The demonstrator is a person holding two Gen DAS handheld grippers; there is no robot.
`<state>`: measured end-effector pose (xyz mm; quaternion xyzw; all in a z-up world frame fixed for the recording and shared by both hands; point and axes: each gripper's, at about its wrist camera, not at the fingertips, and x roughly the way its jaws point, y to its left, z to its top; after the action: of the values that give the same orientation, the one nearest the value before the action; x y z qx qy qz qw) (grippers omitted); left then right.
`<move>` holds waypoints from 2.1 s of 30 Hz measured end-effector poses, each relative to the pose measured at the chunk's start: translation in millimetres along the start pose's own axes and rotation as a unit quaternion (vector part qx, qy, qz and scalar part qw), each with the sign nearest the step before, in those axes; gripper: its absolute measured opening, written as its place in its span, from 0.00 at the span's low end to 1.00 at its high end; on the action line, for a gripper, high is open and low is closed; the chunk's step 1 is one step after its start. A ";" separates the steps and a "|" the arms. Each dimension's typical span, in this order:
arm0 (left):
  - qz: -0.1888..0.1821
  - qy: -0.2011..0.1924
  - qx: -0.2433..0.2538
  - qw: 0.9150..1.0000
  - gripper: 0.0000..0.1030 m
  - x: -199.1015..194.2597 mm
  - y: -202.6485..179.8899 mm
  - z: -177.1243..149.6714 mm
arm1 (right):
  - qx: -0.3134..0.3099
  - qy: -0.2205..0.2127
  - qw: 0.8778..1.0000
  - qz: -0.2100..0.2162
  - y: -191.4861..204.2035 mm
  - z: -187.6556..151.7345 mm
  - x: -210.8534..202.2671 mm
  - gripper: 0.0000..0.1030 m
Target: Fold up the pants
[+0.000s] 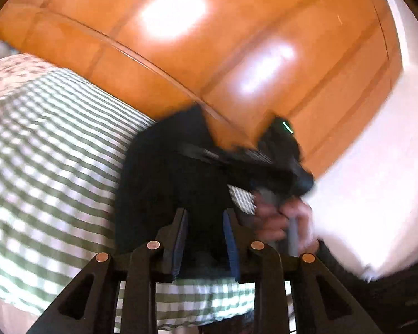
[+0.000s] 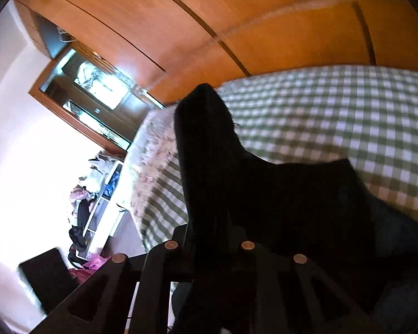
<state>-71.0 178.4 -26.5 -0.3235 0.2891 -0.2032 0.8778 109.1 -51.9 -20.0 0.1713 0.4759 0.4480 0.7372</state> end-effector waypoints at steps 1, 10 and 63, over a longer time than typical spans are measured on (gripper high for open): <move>0.014 -0.010 -0.011 1.000 0.26 -7.0 8.3 3.4 | -0.007 -0.011 1.000 0.007 7.1 0.6 -12.1 0.13; 0.061 0.021 -0.005 0.998 0.26 28.6 16.4 10.1 | -0.029 -0.092 0.995 0.008 25.0 -17.2 -116.8 0.13; 0.003 0.189 0.138 0.972 0.27 158.2 -82.7 -73.9 | 0.287 -0.188 0.932 -0.119 -153.5 -246.0 -268.3 0.08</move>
<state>-13.6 0.4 -75.4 -0.1539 0.4199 -0.2961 0.8440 -63.9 -398.5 -97.3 0.3989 0.4543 0.1608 0.7802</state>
